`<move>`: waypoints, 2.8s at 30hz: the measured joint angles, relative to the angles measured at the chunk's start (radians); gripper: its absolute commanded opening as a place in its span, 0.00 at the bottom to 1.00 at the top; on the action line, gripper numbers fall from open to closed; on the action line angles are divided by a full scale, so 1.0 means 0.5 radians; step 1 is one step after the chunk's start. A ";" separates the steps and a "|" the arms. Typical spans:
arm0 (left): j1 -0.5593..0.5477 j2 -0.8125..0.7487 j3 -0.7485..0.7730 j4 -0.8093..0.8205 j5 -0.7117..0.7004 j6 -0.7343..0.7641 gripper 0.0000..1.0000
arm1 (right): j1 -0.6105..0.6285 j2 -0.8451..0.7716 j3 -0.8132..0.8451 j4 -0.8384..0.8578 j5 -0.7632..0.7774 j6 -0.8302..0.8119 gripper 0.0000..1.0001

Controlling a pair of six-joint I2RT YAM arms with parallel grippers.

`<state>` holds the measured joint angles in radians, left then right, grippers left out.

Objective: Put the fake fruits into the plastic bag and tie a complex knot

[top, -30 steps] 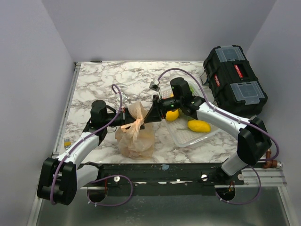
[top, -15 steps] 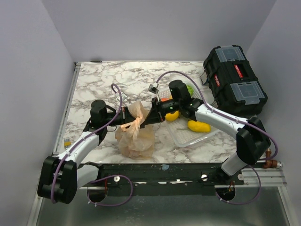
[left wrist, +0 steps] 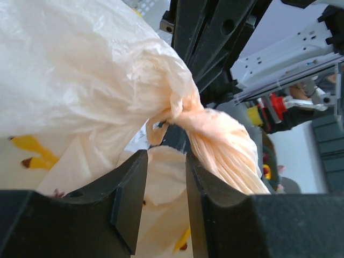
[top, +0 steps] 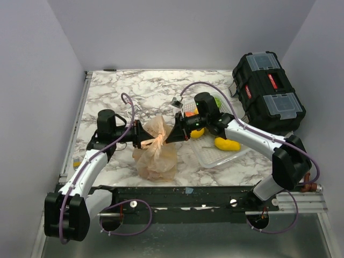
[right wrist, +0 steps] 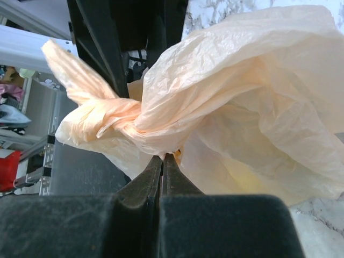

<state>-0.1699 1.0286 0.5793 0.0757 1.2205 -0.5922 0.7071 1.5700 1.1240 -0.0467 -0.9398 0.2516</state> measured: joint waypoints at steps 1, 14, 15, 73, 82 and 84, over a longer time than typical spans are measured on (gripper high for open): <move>0.034 -0.016 0.039 -0.109 0.007 0.099 0.40 | -0.004 -0.006 -0.004 -0.008 0.008 -0.012 0.01; 0.626 -0.034 0.703 -1.611 0.058 1.465 0.68 | -0.016 -0.031 -0.011 -0.137 0.084 -0.162 0.01; 0.655 -0.034 0.779 -1.751 0.060 1.600 0.70 | -0.016 -0.034 -0.011 -0.146 0.097 -0.174 0.01; 0.350 -0.056 0.263 -0.976 -0.677 0.806 0.00 | 0.042 0.088 0.061 -0.257 0.735 -0.731 0.48; 0.350 -0.036 0.263 -0.949 -0.660 0.792 0.00 | 0.125 0.178 0.061 -0.146 0.741 -0.780 0.54; 0.350 -0.036 0.263 -0.948 -0.659 0.792 0.00 | 0.141 0.204 0.061 -0.133 0.757 -0.789 0.47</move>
<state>0.0051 1.0107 0.7109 -0.3981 0.8909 -0.1963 0.7776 1.6718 1.1545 -0.1131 -0.5613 -0.1429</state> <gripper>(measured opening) 0.028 0.551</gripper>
